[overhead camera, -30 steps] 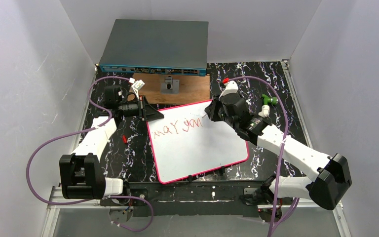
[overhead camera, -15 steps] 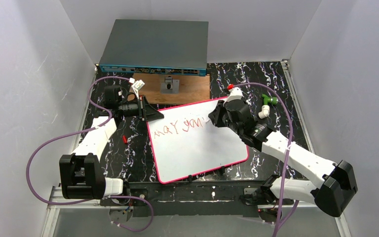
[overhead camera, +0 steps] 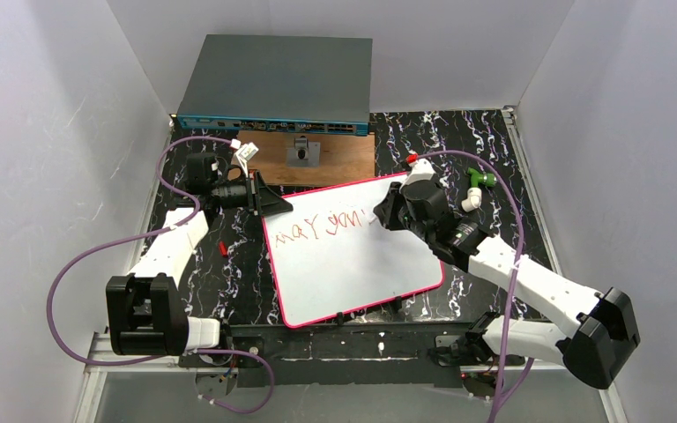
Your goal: Write a sentence on the whiteboard
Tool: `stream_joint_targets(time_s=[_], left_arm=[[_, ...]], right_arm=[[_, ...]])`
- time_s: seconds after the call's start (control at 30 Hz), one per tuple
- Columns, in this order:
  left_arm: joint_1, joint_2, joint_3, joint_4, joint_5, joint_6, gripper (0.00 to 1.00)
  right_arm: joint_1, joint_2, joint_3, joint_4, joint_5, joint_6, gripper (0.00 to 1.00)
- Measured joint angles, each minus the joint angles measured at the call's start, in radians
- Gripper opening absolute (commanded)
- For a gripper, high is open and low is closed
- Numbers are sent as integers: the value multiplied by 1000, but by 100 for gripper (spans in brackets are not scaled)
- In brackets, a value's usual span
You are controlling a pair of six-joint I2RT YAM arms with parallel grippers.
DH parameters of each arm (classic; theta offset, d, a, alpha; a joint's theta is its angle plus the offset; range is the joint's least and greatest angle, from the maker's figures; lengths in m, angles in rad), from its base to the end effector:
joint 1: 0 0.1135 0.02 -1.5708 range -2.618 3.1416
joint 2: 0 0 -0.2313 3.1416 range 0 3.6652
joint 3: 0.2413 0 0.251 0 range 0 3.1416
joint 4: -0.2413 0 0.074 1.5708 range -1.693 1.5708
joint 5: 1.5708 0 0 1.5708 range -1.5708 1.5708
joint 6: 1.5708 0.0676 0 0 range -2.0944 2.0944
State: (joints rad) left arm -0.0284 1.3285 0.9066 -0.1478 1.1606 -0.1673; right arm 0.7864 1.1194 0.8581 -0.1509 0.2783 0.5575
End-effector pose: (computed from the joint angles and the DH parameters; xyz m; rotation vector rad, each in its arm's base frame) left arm 0.2946 -0.0704 0.2385 0.5474 1.9409 -1.3400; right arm 0.2232 0.1974 0.2609 -0.0465 2.0152 0.5974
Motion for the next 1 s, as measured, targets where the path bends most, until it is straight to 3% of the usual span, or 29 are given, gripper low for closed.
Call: stream_joint_targets(time_s=[1.0], left_arm=[[-3, -1, 2, -14, -6, 0, 0]], right_arm=[[-1, 93, 104, 27, -4, -39, 1]])
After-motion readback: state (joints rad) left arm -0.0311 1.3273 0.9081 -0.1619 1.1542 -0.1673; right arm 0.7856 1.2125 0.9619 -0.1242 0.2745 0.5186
